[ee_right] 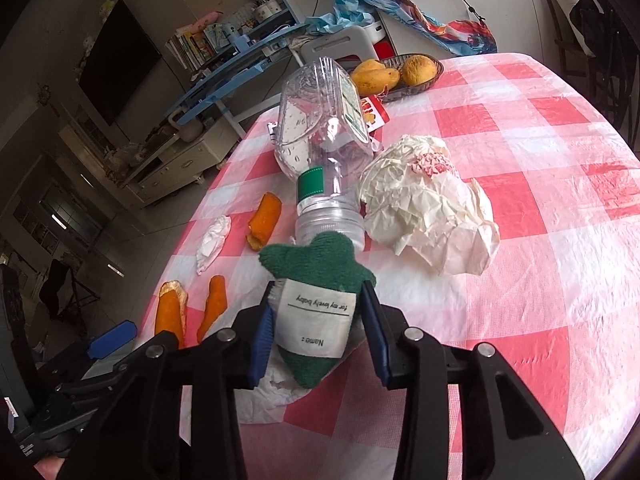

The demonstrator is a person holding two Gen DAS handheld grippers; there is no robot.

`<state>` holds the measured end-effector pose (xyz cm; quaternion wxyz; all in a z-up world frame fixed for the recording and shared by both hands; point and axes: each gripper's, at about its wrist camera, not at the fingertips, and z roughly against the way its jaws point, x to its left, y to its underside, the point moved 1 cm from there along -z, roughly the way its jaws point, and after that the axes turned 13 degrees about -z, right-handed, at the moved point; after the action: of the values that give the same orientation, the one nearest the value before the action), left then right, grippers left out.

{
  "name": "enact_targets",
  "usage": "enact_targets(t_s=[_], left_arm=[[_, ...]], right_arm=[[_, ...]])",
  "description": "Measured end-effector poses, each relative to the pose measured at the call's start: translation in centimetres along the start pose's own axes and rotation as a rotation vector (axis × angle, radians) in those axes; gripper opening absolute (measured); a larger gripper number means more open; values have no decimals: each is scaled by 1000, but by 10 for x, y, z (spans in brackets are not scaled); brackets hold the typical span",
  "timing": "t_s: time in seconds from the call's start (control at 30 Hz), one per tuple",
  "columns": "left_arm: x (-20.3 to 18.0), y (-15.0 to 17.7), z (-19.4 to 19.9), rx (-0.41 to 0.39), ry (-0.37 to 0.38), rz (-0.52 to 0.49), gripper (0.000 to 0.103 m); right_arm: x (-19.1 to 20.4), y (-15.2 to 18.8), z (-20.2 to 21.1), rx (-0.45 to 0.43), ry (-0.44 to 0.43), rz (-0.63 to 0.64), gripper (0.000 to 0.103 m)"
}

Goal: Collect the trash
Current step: 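Grasp an orange peel with the left tool while the right tool holds the plush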

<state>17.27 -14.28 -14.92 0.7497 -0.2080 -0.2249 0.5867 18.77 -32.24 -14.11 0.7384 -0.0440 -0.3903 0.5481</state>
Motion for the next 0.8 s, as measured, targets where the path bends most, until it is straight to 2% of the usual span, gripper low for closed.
enact_targets(t_s=[0.03, 0.07, 0.1, 0.2, 0.37, 0.57, 0.8], left_arm=[[1, 0, -2, 6, 22, 9, 51], [2, 1, -5, 13, 42, 16, 37], [2, 1, -6, 17, 63, 23, 29], [4, 1, -2, -2, 84, 38, 18], [15, 2, 10, -51, 114, 90, 14], [37, 10, 14, -59, 174, 196, 12], [40, 14, 23, -89, 194, 208, 12]], right_arm=[[1, -1, 1, -3, -5, 0, 40], [2, -1, 3, -7, -13, -2, 40], [2, -1, 5, -11, -21, -5, 40], [2, -3, 9, -21, -40, -16, 40], [2, -2, 19, -42, -71, -34, 40], [8, 4, 42, -64, -107, -46, 40], [19, 47, 63, 22, -118, -15, 40]])
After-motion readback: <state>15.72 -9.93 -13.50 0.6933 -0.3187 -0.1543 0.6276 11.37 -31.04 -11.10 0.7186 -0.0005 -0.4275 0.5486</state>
